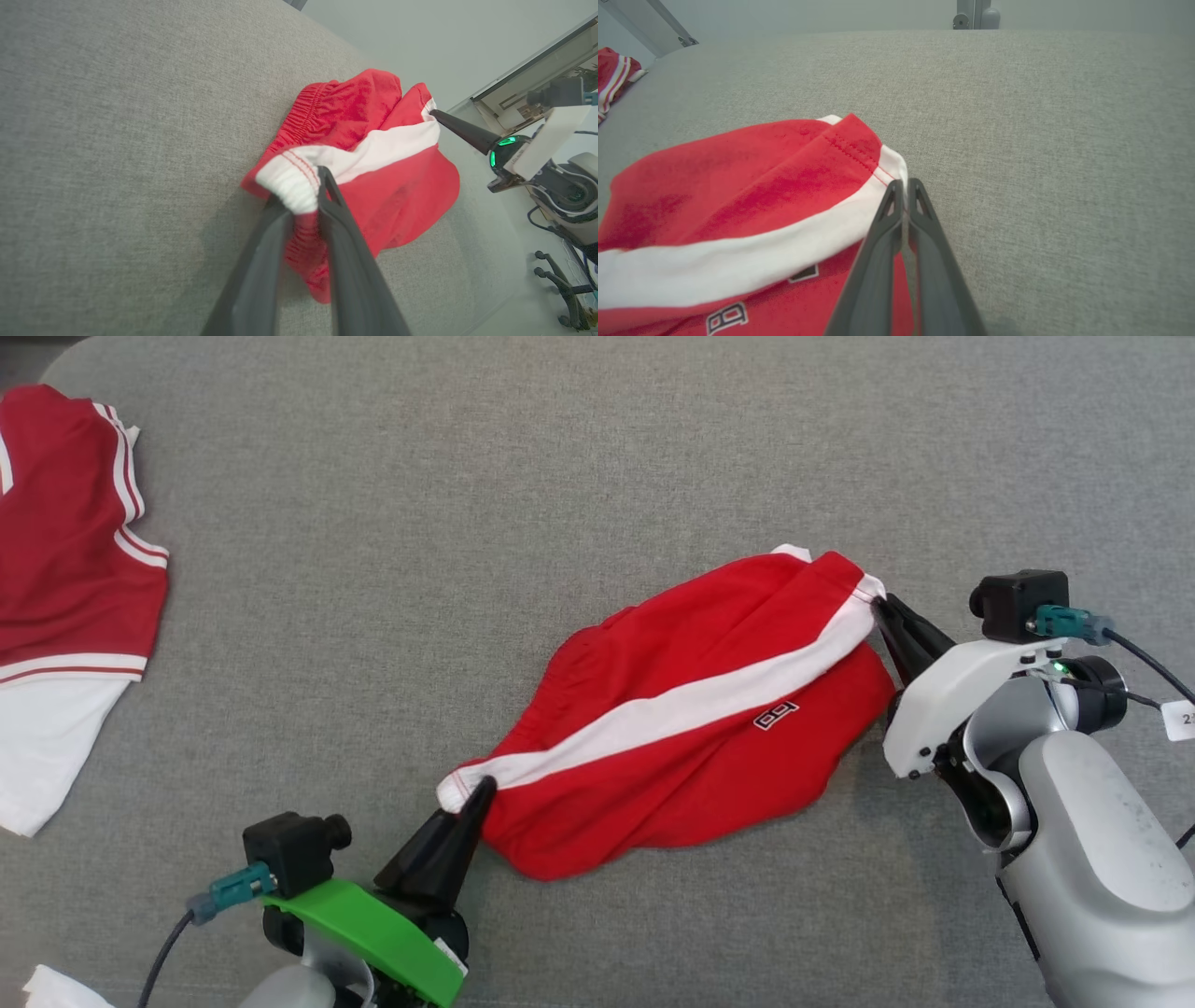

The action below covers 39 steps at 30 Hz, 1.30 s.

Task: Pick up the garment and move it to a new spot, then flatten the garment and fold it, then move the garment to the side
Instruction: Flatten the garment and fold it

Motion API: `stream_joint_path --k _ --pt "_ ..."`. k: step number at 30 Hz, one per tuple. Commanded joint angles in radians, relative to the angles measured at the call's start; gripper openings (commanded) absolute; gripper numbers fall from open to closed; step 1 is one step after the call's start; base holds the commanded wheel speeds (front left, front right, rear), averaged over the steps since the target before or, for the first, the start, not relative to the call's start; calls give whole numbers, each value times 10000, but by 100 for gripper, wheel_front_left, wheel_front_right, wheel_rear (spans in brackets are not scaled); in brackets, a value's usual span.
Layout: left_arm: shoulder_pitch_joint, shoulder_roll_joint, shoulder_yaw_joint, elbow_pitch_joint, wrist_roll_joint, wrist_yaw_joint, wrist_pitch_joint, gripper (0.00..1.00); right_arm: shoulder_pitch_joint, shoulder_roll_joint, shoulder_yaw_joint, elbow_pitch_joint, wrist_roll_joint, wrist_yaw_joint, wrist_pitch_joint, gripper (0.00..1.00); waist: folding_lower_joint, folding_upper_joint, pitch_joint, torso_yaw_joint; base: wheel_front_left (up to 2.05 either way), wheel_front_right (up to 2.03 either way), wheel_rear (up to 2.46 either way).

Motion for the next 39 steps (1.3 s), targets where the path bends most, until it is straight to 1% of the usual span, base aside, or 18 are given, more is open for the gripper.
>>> stream_joint_path --k 1,2,7,10,13,14,18,20,22,25,27,29,30,31,33,35,36,39 --pt "-37 166 170 -163 198 113 -188 2 373 53 -53 -565 465 -17 -7 0 0 9 -291 -141 0 0 0" --pt "2 208 228 -304 212 147 -257 0 547 85 -78 -957 813 -16 61 0 0 9 -389 -186 0 0 0" --pt "169 527 580 -1492 234 404 -441 0 1594 -122 -595 -3665 2718 -16 711 0 0 9 -761 -474 0 0 0" --pt "206 829 725 -2400 392 656 -385 0 2143 -242 -1263 -5259 3475 -13 1119 0 0 9 -908 -640 0 0 0" --pt "37 1181 917 -3360 617 953 -233 0 2430 -113 -2097 -6673 3990 -11 1469 0 0 9 -977 -791 0 0 0" --pt "37 1181 917 -3360 617 953 -233 0 2430 -113 -2097 -6673 3990 -11 1469 0 0 9 -977 -791 0 0 0" --pt "-568 1686 1269 -4536 766 1253 261 0 2009 221 -3057 -7837 4200 -10 1937 0 0 9 -820 -951 0 0 0" --pt "-1053 1909 1436 -4882 767 1321 637 0 1576 385 -3334 -8040 3939 -10 2148 0 0 9 -634 -990 0 0 0" --pt "-1754 1975 1579 -5013 659 1321 1063 0 995 605 -3419 -7984 3641 -10 2368 0 0 9 -381 -974 0 0 0" --pt "-3155 1833 1725 -4451 376 1074 1712 0 -200 980 -3417 -7293 3036 -10 2523 0 0 9 26 -910 0 0 0" --pt "-4186 1662 1721 -3623 457 855 2003 0 -1110 1300 -3395 -6336 2617 -10 2418 0 0 9 185 -937 0 0 0" --pt "-5338 1544 1642 -2618 853 574 2124 0 -2236 1492 -3432 -5175 2099 -10 2108 0 0 9 354 -1030 0 0 0" --pt "-6535 1309 1639 -1512 1204 397 2002 0 -3508 1619 -3634 -3848 1826 -10 1574 0 0 9 631 -1116 0 0 0" --pt "-7082 1221 1608 -988 1434 311 1945 0 -4124 1634 -3722 -3213 1751 -10 1195 0 0 9 758 -1164 0 0 0" --pt "-8274 1007 1831 173 1690 220 1505 0 -5441 1662 -3722 -1749 2040 -13 79 0 0 9 1018 -1314 0 0 0" --pt "-9260 754 2121 1269 1906 172 836 0 -6725 1639 -3655 -358 2255 -22 -1274 0 0 9 1231 -1537 0 0 0" --pt "-9667 670 2149 1747 2064 156 551 0 -7262 1609 -3619 341 2366 -29 -1915 0 0 9 1304 -1640 0 0 0" --pt "-10645 478 2004 3023 2547 55 -369 0 -8468 1601 -3037 2071 2672 -30 -3637 0 0 9 1462 -1924 0 0 0"
